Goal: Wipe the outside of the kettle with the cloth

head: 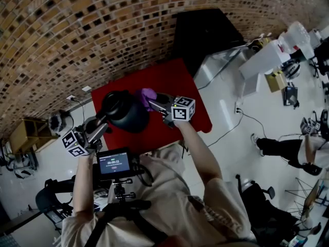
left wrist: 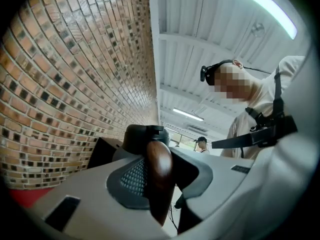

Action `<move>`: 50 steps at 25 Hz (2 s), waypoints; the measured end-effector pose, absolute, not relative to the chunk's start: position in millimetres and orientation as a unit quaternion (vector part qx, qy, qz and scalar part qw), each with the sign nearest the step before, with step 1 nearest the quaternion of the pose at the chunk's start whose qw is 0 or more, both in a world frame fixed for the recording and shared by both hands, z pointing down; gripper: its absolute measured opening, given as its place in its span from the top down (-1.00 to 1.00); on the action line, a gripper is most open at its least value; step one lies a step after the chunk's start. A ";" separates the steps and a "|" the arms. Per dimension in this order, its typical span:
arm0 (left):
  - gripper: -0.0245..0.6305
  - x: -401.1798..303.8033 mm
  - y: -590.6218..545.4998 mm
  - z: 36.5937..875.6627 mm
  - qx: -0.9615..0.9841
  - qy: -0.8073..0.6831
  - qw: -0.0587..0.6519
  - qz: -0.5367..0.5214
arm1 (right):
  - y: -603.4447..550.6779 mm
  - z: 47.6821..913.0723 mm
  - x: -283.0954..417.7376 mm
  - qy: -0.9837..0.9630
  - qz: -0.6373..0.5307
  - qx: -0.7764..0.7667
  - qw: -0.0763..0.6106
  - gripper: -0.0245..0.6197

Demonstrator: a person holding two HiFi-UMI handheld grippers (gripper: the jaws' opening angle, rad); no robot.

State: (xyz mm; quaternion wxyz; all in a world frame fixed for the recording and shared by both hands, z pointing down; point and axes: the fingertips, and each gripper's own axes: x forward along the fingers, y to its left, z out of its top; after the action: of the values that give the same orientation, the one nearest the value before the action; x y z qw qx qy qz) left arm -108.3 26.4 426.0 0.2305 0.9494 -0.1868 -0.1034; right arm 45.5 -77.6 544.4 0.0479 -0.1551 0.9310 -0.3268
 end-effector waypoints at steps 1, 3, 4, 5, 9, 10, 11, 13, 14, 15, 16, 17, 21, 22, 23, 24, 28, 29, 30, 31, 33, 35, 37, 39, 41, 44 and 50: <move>0.62 -109.5 27.2 424.7 0.950 -0.183 0.230 -0.106 | -82.7 547.9 38.8 0.928 -0.342 -0.139 0.053 0.40; 0.62 -113.4 28.0 422.1 0.950 -0.177 0.232 -0.115 | -90.1 557.7 25.7 0.918 -0.375 -0.111 0.060 0.40; 0.62 -115.4 28.6 420.8 0.949 -0.174 0.234 -0.120 | -92.7 566.1 19.3 0.914 -0.388 -0.102 0.057 0.40; 0.62 -117.0 29.2 419.6 0.948 -0.172 0.236 -0.126 | -94.2 577.0 12.6 0.912 -0.396 -0.097 0.047 0.40; 0.62 -121.0 27.4 414.7 0.945 -0.175 0.238 -0.143 | -91.6 633.9 -5.9 0.913 -0.387 -0.127 -0.038 0.41; 0.62 -121.8 24.7 413.4 0.944 -0.179 0.237 -0.147 | -87.0 652.0 -5.7 0.906 -0.395 -0.142 -0.050 0.41; 0.62 -122.6 21.6 412.2 0.942 -0.186 0.235 -0.150 | -77.6 666.6 -5.8 0.897 -0.413 -0.148 -0.049 0.41; 0.62 -124.0 15.7 410.7 0.939 -0.198 0.232 -0.157 | -45.9 677.6 -10.9 0.880 -0.456 -0.132 -0.018 0.41; 0.62 -124.1 12.8 410.2 0.939 -0.202 0.230 -0.158 | -29.2 675.2 -16.1 0.874 -0.471 -0.117 0.006 0.41; 0.61 -124.1 9.7 409.7 0.939 -0.205 0.227 -0.158 | -15.7 668.3 -22.8 0.871 -0.480 -0.102 0.033 0.41; 0.61 -124.0 6.7 409.7 0.939 -0.207 0.224 -0.156 | -6.0 658.3 -30.4 0.869 -0.483 -0.090 0.059 0.41; 0.61 -123.6 4.4 410.4 0.940 -0.208 0.222 -0.153 | 0.7 647.9 -37.4 0.870 -0.480 -0.081 0.079 0.41; 0.62 -118.3 4.9 417.8 0.944 -0.209 0.220 -0.130 | 9.9 626.9 -40.0 0.886 -0.446 -0.072 0.106 0.42; 0.62 -117.1 6.8 418.3 0.945 -0.208 0.219 -0.126 | 9.4 626.5 -33.1 0.887 -0.442 -0.073 0.109 0.42; 0.62 -116.3 9.2 418.5 0.946 -0.207 0.218 -0.122 | 7.9 625.2 -23.4 0.887 -0.440 -0.074 0.116 0.42; 0.62 -116.1 12.0 418.7 0.946 -0.206 0.218 -0.119 | 5.5 622.7 -11.9 0.888 -0.436 -0.076 0.123 0.42; 0.62 -122.4 19.6 418.0 0.943 -0.205 0.224 -0.136 | -7.0 604.8 33.8 0.902 -0.401 -0.092 0.129 0.42; 0.62 -125.6 20.1 417.1 0.941 -0.207 0.226 -0.146 | -12.3 596.7 46.7 0.900 -0.399 -0.098 0.146 0.42; 0.62 -129.1 20.2 416.2 0.938 -0.211 0.227 -0.155 | -19.6 586.6 62.2 0.891 -0.403 -0.108 0.177 0.42; 0.62 -132.5 19.9 415.2 0.936 -0.216 0.226 -0.159 | -28.6 575.9 80.2 0.878 -0.411 -0.120 0.217 0.42; 0.62 -137.7 18.7 414.5 0.936 -0.228 0.220 -0.155 | -45.2 561.8 114.1 0.849 -0.422 -0.150 0.280 0.43; 0.61 -142.2 17.1 416.5 0.935 -0.237 0.218 -0.147 | -50.6 570.3 122.7 0.850 -0.421 -0.182 0.259 0.43; 0.61 -147.1 16.2 419.1 0.932 -0.241 0.224 -0.150 | -38.8 601.9 98.3 0.865 -0.426 -0.194 0.183 0.43; 0.62 -148.9 16.2 420.0 0.929 -0.242 0.230 -0.158 | -14.6 628.4 54.5 0.877 -0.434 -0.176 0.108 0.43; 0.62 -144.8 15.1 419.6 0.930 -0.241 0.229 -0.157 | 7.9 638.4 10.1 0.892 -0.425 -0.144 0.059 0.43; 0.62 -136.5 13.0 423.2 0.934 -0.244 0.221 -0.137 | 25.8 629.2 -29.0 0.911 -0.398 -0.098 0.044 0.43; 0.62 -143.9 21.5 422.6 0.932 -0.249 0.221 -0.143 | 13.1 596.0 24.4 0.908 -0.394 -0.103 0.096 0.43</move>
State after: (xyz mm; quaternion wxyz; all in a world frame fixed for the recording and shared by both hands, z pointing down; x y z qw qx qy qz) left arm -143.9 21.5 422.6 0.2210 0.9320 -0.2494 -0.1429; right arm 24.4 13.1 596.0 0.0960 -0.1034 0.9082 -0.3940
